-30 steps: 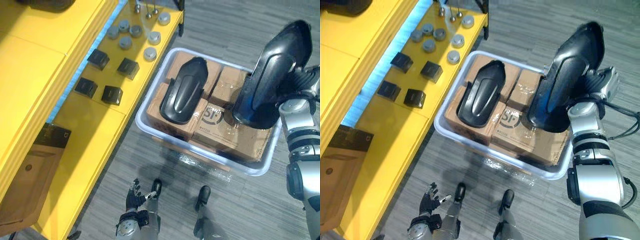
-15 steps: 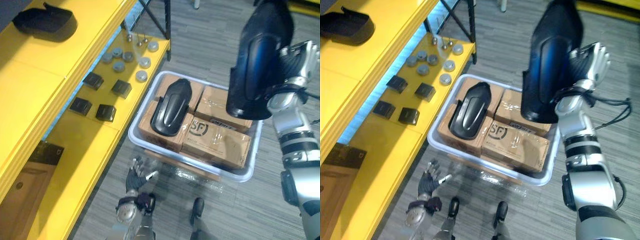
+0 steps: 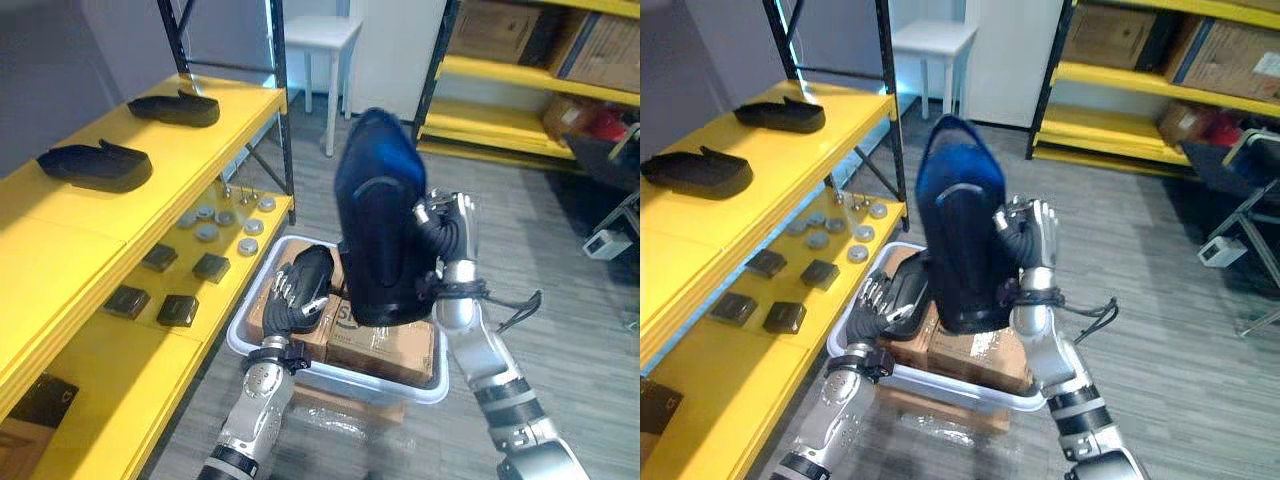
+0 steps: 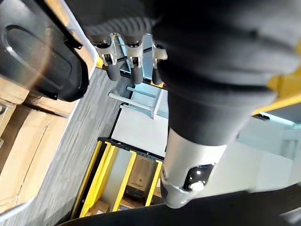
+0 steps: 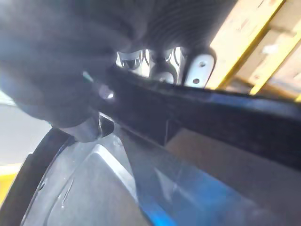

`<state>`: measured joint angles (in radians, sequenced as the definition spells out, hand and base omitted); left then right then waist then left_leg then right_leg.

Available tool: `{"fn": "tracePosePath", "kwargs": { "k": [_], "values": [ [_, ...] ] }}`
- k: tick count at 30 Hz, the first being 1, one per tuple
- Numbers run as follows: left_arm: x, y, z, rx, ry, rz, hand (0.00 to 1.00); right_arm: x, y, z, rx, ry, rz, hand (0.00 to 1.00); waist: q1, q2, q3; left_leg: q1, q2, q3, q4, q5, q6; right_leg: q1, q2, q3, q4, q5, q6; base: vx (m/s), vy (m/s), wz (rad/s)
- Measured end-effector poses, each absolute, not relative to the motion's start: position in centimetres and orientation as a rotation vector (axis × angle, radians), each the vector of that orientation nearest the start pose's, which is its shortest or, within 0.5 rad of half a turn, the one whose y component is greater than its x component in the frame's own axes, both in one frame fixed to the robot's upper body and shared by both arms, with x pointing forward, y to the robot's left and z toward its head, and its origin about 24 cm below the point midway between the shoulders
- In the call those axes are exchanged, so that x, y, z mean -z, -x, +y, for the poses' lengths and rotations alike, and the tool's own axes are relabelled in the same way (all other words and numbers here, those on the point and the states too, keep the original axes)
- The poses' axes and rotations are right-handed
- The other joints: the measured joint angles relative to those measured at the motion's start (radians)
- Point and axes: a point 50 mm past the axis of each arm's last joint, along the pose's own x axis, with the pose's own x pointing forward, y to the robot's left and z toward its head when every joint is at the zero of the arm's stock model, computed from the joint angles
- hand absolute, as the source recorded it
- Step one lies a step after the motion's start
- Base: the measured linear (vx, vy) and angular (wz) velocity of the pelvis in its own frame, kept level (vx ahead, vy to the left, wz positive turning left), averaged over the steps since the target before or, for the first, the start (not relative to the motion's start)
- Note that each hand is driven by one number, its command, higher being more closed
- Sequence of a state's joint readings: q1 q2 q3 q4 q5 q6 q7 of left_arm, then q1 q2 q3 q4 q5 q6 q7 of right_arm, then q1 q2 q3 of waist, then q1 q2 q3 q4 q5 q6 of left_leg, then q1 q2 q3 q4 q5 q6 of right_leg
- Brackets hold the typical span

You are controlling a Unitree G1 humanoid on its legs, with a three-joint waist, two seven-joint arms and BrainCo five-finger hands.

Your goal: Walk over and take plastic housings, then place them on the shelf

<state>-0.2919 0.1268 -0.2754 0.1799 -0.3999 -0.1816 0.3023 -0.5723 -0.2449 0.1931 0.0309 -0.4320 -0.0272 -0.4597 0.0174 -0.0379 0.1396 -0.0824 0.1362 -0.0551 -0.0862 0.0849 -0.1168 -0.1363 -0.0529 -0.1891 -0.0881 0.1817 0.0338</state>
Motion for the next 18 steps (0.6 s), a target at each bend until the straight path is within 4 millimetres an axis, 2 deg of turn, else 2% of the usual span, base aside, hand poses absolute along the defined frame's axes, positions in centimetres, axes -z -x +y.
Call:
{"fn": "tracePosePath", "kwargs": {
  "k": [4, 7, 8, 10, 11, 18],
  "values": [
    [-7.4, -29.5, 10.8, 0.007, 0.259, -0.135, 0.0, -19.7, -30.4, -9.8, 0.154, 0.43, -0.758, 1.0, 0.003, 0.0, -0.032, 0.002, 0.008, 0.004, 0.0, -0.002, -0.002, 0.0, 0.009, 0.002, -0.002, -0.001, -0.002, -0.02, 0.005, -0.04],
    [-7.4, -29.3, 10.0, 0.02, 0.287, -0.128, 0.0, -18.1, -29.3, -7.2, 0.029, 0.333, -0.715, 1.0, 0.002, 0.001, -0.048, 0.006, 0.01, 0.013, 0.0, -0.002, -0.003, 0.0, 0.012, 0.007, -0.002, 0.0, 0.0, 0.0, 0.017, -0.07],
    [-7.3, -29.3, 9.9, 0.021, 0.298, -0.123, 0.0, -17.7, -29.1, -6.7, 0.005, 0.33, -0.701, 1.0, 0.004, 0.0, -0.054, 0.01, 0.011, 0.019, 0.0, -0.001, -0.002, 0.001, 0.013, 0.009, -0.001, 0.0, 0.0, 0.02, 0.021, -0.1],
    [-7.4, -29.2, 10.1, 0.01, 0.35, -0.117, 0.0, -16.7, -29.0, -7.3, 0.006, 0.298, -0.656, 1.0, 0.01, 0.0, -0.066, 0.015, 0.01, 0.023, 0.0, 0.002, -0.005, 0.003, 0.012, 0.01, -0.001, 0.0, 0.0, 0.02, 0.044, -0.06],
    [-7.5, -29.2, 10.1, 0.01, 0.388, -0.122, 1.0, -16.0, -28.9, -7.5, 0.008, 0.291, -0.626, 1.0, 0.01, 0.0, -0.07, 0.021, 0.01, 0.022, 0.0, 0.0, -0.007, 0.01, 0.011, 0.01, -0.001, 0.0, -0.001, 0.03, 0.061, -0.01],
    [-7.8, -29.3, 10.2, 0.066, 0.599, -0.107, 1.0, -14.7, -28.8, -8.0, -0.011, 0.279, -0.567, 1.0, -0.001, 0.0, -0.077, 0.028, 0.012, -0.003, 0.002, -0.009, -0.012, 0.032, 0.011, -0.01, -0.002, -0.007, -0.01, 0.0, 0.038, 0.09]
  ]
}}
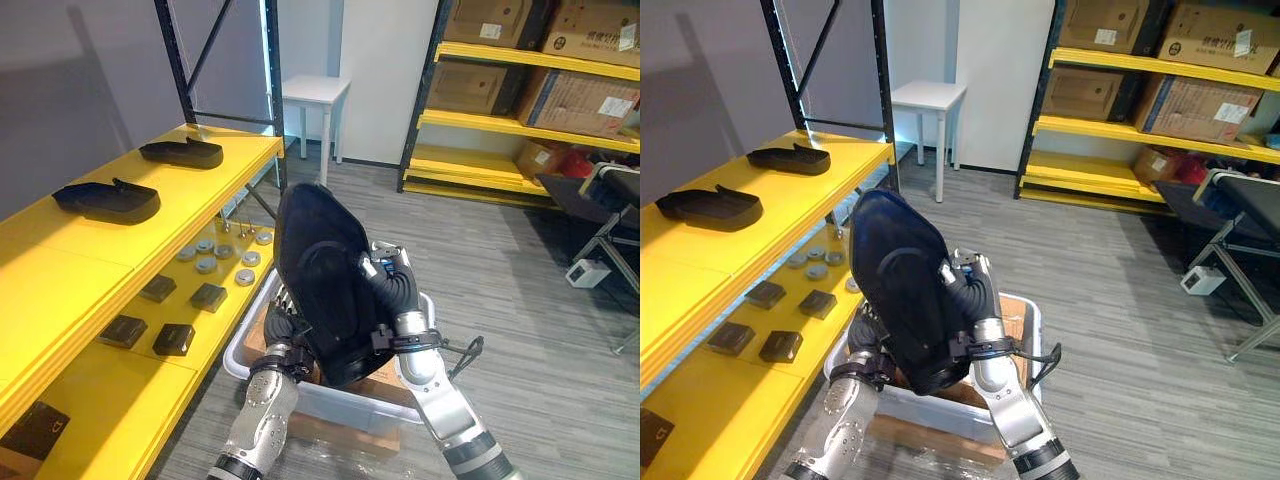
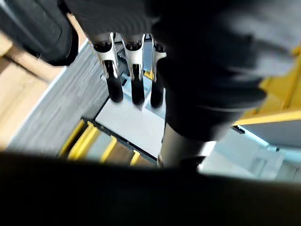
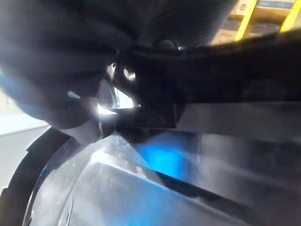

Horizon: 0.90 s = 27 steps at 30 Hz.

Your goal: Walk over and take plastic housings, then place them on the shelf

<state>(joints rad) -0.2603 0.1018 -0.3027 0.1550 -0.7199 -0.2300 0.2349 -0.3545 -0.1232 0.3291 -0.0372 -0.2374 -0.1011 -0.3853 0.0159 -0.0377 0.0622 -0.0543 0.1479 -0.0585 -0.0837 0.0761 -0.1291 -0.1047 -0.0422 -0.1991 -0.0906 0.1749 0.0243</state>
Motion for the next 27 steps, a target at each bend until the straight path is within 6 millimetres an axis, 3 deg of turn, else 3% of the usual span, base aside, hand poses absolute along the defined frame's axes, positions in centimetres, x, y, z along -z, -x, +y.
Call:
{"fn": "tracePosePath", "kwargs": {
  "k": [2, 3, 8, 13, 17, 20, 23, 27],
  "values": [
    [-7.9, -29.3, 10.2, 0.075, 0.622, -0.115, 1.0, -14.4, -28.9, -7.9, -0.017, 0.286, -0.553, 1.0, 0.001, 0.0, -0.001, -0.004, 0.001, -0.005, 0.002, 0.0, 0.0, 0.0, 0.001, -0.003, 0.0, -0.001, -0.001, -0.01, 0.016, 0.1],
    [-8.3, -29.2, 10.3, 0.09, 0.639, -0.134, 0.0, -14.1, -28.9, -7.9, -0.022, 0.291, -0.543, 1.0, 0.001, 0.0, -0.002, -0.01, 0.003, -0.012, 0.005, 0.0, 0.0, -0.002, 0.003, -0.007, 0.0, -0.001, -0.002, -0.01, 0.01, 0.13],
    [-8.6, -29.2, 10.5, 0.097, 0.635, -0.159, 0.0, -13.9, -29.0, -7.8, -0.03, 0.303, -0.535, 1.0, 0.001, 0.001, -0.003, -0.02, 0.007, -0.033, 0.011, 0.0, 0.0, 0.002, 0.006, -0.03, 0.0, -0.005, -0.008, -0.01, 0.015, 0.11],
    [-7.7, -29.3, 11.1, 0.062, 0.456, -0.141, 0.0, -13.8, -28.9, -7.8, -0.045, 0.335, -0.541, 1.0, 0.011, 0.002, -0.004, -0.027, 0.007, -0.049, 0.015, 0.0, 0.0, 0.004, 0.007, -0.039, 0.0, -0.005, -0.008, 0.0, 0.019, 0.07],
    [-3.9, -27.9, 11.6, 0.013, 0.339, -0.009, 0.0, -14.0, -28.9, -7.8, -0.038, 0.355, -0.556, 1.0, 0.015, 0.002, -0.006, -0.028, 0.007, -0.051, 0.015, 0.0, 0.0, 0.004, 0.007, -0.04, 0.0, -0.005, -0.008, 0.0, 0.008, 0.0],
    [-0.8, -26.1, 12.7, -0.066, 0.324, 0.113, 0.0, -15.0, -29.1, -9.2, 0.041, 0.321, -0.578, 1.0, 0.027, 0.002, -0.005, -0.03, 0.007, -0.052, 0.014, -0.001, 0.0, 0.002, 0.007, -0.04, 0.0, -0.006, -0.008, 0.0, 0.0, 0.0],
    [0.5, -24.9, 14.4, -0.155, 0.339, 0.153, 0.0, -15.8, -29.4, -11.3, 0.143, 0.307, -0.591, 1.0, 0.032, 0.005, -0.005, -0.03, 0.007, -0.051, 0.006, 0.002, 0.003, 0.0, 0.007, -0.045, 0.0, -0.01, -0.009, 0.0, 0.013, 0.03],
    [1.3, -24.0, 16.3, -0.237, 0.328, 0.17, 0.0, -16.4, -29.4, -12.6, 0.214, 0.301, -0.609, 1.0, 0.031, 0.014, -0.009, -0.03, 0.006, -0.053, -0.002, 0.005, 0.006, 0.0, 0.005, -0.053, 0.0, -0.012, -0.005, 0.0, 0.015, 0.03]
  ]
}}
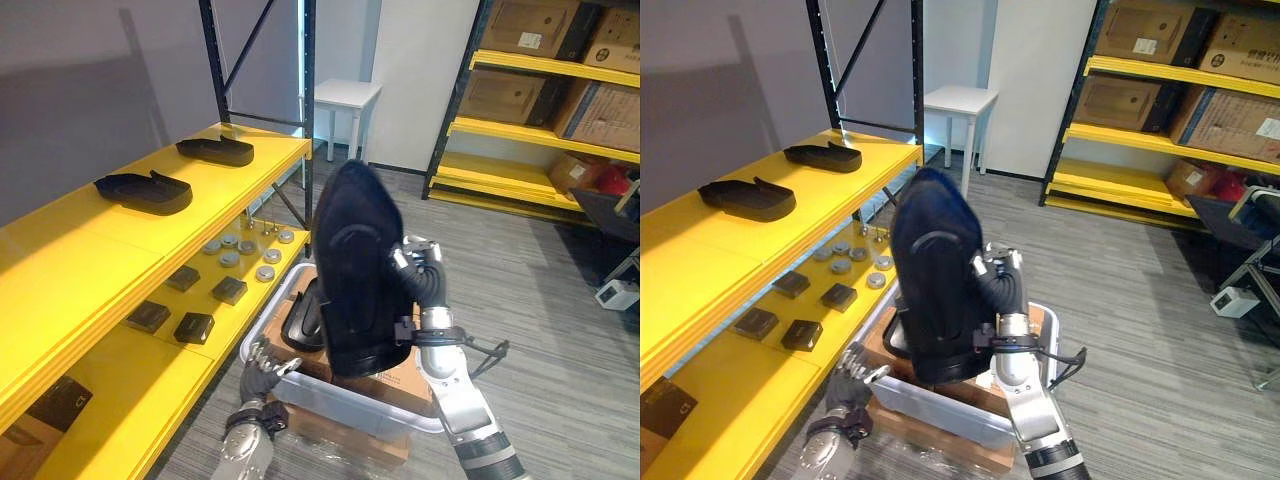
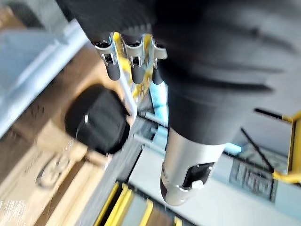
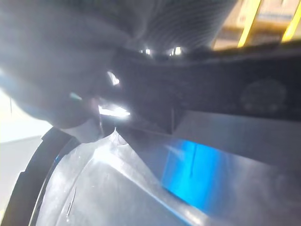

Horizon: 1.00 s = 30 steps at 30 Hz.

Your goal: Walk over and take plastic housings, then place them on the shelf

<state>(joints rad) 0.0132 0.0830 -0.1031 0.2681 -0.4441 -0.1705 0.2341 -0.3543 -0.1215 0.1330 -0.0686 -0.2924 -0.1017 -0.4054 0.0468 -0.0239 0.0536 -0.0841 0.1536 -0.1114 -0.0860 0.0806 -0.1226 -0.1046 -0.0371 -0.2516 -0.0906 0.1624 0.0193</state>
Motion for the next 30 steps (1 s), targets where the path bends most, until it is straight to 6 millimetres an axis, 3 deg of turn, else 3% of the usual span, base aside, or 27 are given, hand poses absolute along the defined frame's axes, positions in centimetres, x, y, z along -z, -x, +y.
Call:
{"fn": "tracePosePath", "kwargs": {
  "k": [9, 14, 20, 21, 30],
  "values": [
    [2.5, -22.3, 17.2, -0.305, 0.295, 0.211, 0.0, -15.7, -29.1, -14.9, 0.319, 0.333, -0.574, 1.0, 0.022, 0.02, -0.001, -0.003, -0.005, -0.003, 0.0, 0.002, 0.003, 0.0, -0.003, -0.008, 0.0, -0.008, 0.008, 0.01, 0.007, 0.01],
    [1.3, -22.8, 16.5, -0.218, 0.507, 0.15, 0.0, -15.5, -29.3, -15.7, 0.353, 0.338, -0.551, 1.0, 0.022, 0.024, 0.0, -0.003, -0.016, -0.002, 0.0, 0.002, 0.003, 0.0, -0.014, -0.009, 0.003, -0.01, 0.01, 0.01, 0.03, 0.01],
    [-1.5, -23.5, 13.8, -0.011, 0.594, 0.045, 0.0, -14.4, -30.0, -15.1, 0.331, 0.337, -0.495, 1.0, 0.024, 0.027, 0.002, -0.003, -0.022, -0.002, 0.0, 0.003, 0.001, 0.0, -0.02, -0.01, 0.003, -0.011, 0.012, -0.01, 0.021, 0.0],
    [-3.4, -24.5, 11.9, 0.11, 0.542, -0.011, 0.0, -14.9, -31.0, -12.6, 0.237, 0.337, -0.505, 1.0, 0.022, 0.045, 0.013, -0.005, -0.021, -0.003, 0.0, 0.003, 0.0, 0.0, -0.019, -0.01, 0.004, -0.007, 0.007, -0.07, 0.056, 0.03],
    [-4.1, -25.1, 10.8, 0.184, 0.471, -0.021, 0.0, -15.7, -31.2, -11.2, 0.18, 0.331, -0.536, 1.0, 0.026, 0.044, 0.015, -0.015, -0.015, -0.011, 0.006, -0.001, -0.004, -0.004, -0.013, -0.011, 0.005, -0.007, 0.007, -0.01, 0.006, 0.02]
  ]
}}
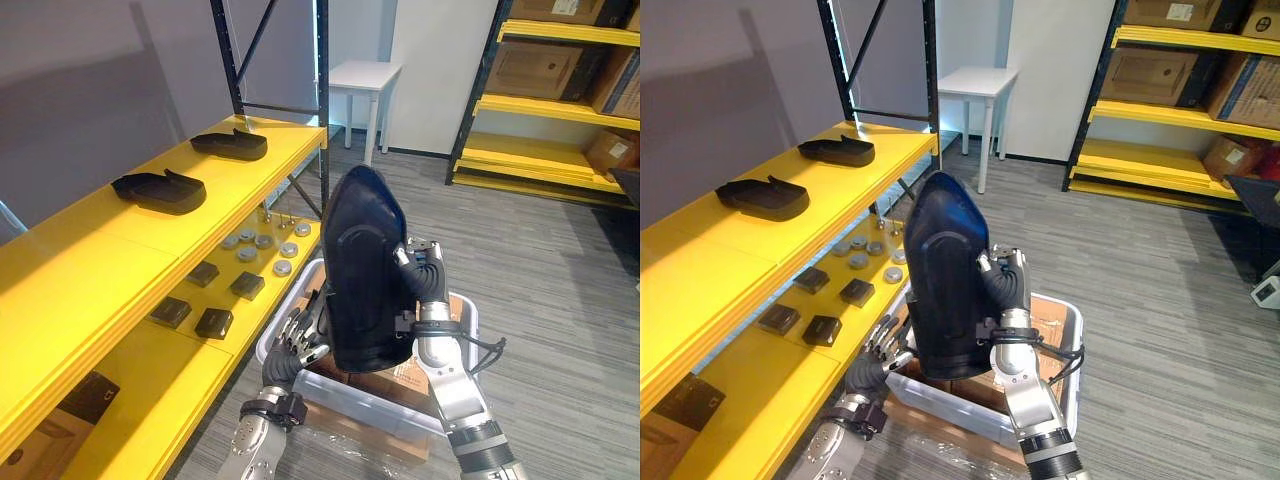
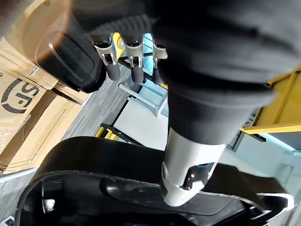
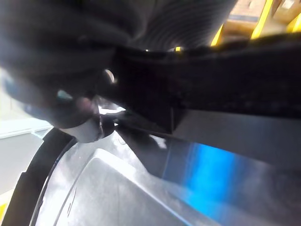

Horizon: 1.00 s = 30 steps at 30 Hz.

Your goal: Walk over and take plastic housings, then place them on the shelf

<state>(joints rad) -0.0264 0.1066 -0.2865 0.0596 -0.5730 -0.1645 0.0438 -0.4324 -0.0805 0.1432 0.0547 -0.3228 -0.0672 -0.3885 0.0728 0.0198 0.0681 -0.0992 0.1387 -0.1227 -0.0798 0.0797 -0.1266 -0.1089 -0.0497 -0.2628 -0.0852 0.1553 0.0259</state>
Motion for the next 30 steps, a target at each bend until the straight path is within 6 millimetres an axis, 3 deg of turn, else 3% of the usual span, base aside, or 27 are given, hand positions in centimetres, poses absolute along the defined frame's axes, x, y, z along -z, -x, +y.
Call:
{"fn": "tracePosePath", "kwargs": {
  "k": [5, 12, 13, 23, 25, 27, 28, 30],
  "values": [
    [-5.9, -26.3, 9.5, 0.21, 0.444, -0.068, 0.0, -16.2, -31.0, -8.6, 0.08, 0.308, -0.562, 1.0, 0.001, -0.001, 0.002, -0.005, 0.007, 0.008, 0.006, -0.003, -0.003, -0.007, 0.007, 0.006, 0.0, 0.0, 0.0, 0.0, 0.0, -0.04],
    [-6.6, -26.9, 9.3, 0.177, 0.43, -0.086, 0.0, -16.4, -30.8, -7.3, 0.018, 0.276, -0.569, 1.0, -0.004, -0.01, 0.017, -0.004, 0.017, 0.011, 0.011, -0.009, -0.008, -0.006, 0.016, 0.009, 0.0, 0.0, -0.003, 0.0, 0.0, -0.02],
    [-6.6, -27.0, 9.4, 0.159, 0.43, -0.083, 1.0, -16.4, -30.6, -6.9, 0.003, 0.258, -0.568, 1.0, -0.006, -0.011, 0.02, -0.004, 0.019, 0.012, 0.013, -0.01, -0.01, -0.006, 0.019, 0.01, 0.0, 0.0, -0.005, -0.03, -0.001, -0.04],
    [-6.8, -27.5, 11.3, -0.083, 0.45, -0.082, 1.0, -16.0, -28.7, -4.4, -0.121, 0.177, -0.59, 1.0, -0.008, -0.012, 0.023, 0.008, 0.017, 0.017, 0.012, -0.011, -0.014, 0.004, 0.016, 0.006, 0.0, 0.0, -0.014, 0.0, 0.014, 0.03],
    [-7.6, -27.9, 11.2, -0.123, 0.398, -0.122, 1.0, -15.7, -28.1, -4.8, -0.101, 0.131, -0.599, 1.0, -0.022, -0.012, 0.023, -0.004, 0.006, -0.055, 0.021, -0.01, -0.015, 0.035, 0.007, -0.067, -0.001, -0.01, -0.018, -0.04, 0.034, 0.76],
    [-7.7, -27.9, 11.1, -0.132, 0.391, -0.128, 1.0, -15.6, -27.9, -4.8, -0.106, 0.136, -0.604, 1.0, -0.012, -0.011, 0.022, -0.015, 0.001, -0.089, 0.022, -0.009, -0.014, 0.045, 0.004, -0.103, -0.001, -0.014, -0.018, -0.03, 0.013, 0.65],
    [-7.8, -27.9, 11.0, -0.132, 0.389, -0.131, 1.0, -15.5, -27.9, -5.0, -0.099, 0.14, -0.607, 1.0, 0.0, -0.007, 0.022, -0.043, -0.002, -0.096, 0.028, -0.008, -0.006, 0.055, 0.003, -0.142, 0.002, -0.019, -0.015, -0.04, 0.007, 0.88],
    [-7.9, -27.9, 10.4, -0.127, 0.408, -0.13, 1.0, -15.4, -28.1, -5.9, -0.073, 0.139, -0.604, 1.0, -0.028, 0.001, 0.02, -0.091, 0.015, -0.003, 0.033, -0.029, 0.067, 0.084, -0.016, -0.282, 0.002, -0.04, -0.008, -0.01, 0.002, 2.14]
  ]
}}
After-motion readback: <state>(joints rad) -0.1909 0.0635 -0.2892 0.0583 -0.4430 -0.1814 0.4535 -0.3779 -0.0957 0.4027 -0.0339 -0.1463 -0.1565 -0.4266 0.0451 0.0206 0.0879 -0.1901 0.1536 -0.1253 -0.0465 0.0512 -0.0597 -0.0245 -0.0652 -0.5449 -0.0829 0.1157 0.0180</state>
